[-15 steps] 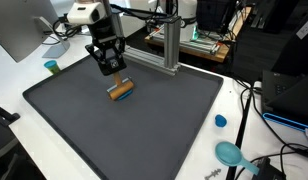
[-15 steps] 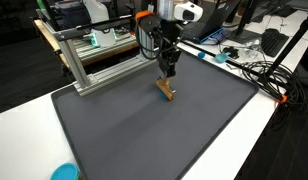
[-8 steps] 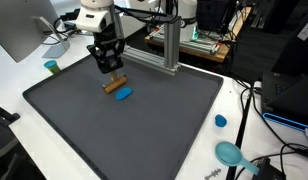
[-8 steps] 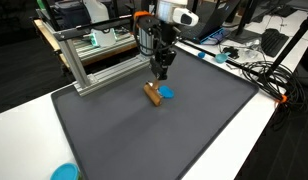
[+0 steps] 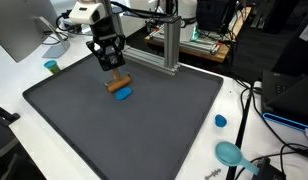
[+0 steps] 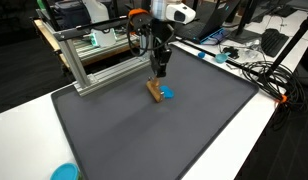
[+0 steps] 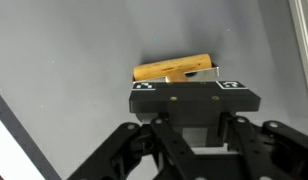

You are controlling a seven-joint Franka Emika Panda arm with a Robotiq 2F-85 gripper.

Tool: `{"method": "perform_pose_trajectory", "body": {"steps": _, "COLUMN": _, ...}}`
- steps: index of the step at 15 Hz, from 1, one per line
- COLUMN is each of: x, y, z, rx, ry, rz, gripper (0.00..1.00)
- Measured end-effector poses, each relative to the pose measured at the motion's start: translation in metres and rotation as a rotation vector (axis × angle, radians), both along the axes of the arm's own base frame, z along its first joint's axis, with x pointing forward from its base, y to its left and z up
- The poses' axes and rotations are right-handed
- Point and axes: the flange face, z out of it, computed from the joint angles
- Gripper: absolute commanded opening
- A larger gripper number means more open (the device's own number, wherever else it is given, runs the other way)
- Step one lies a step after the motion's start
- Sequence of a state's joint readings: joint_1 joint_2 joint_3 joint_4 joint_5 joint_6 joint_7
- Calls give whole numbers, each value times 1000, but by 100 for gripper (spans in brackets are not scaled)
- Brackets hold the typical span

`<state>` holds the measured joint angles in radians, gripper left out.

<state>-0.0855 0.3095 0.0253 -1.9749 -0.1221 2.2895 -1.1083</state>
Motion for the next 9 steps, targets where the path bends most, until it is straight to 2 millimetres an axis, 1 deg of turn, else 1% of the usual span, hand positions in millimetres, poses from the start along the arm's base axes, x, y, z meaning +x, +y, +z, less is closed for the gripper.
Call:
{"method": "perform_pose_trajectory", "body": {"steps": 4, "x": 0, "y": -17, "z": 5, "rx": 41, "ry": -11, "rz": -44, "gripper": 22}}
{"method": "perform_pose_trajectory", "body": {"steps": 6, "x": 2, "y": -19, "z": 8, "rx": 50, "ry": -21, "rz": -36, "gripper": 22}}
{"method": "perform_pose_trajectory", "body": {"steps": 9, "x": 7, "y": -15, "z": 17, "rx": 95, "ry": -44, "rz": -7, "gripper": 22}}
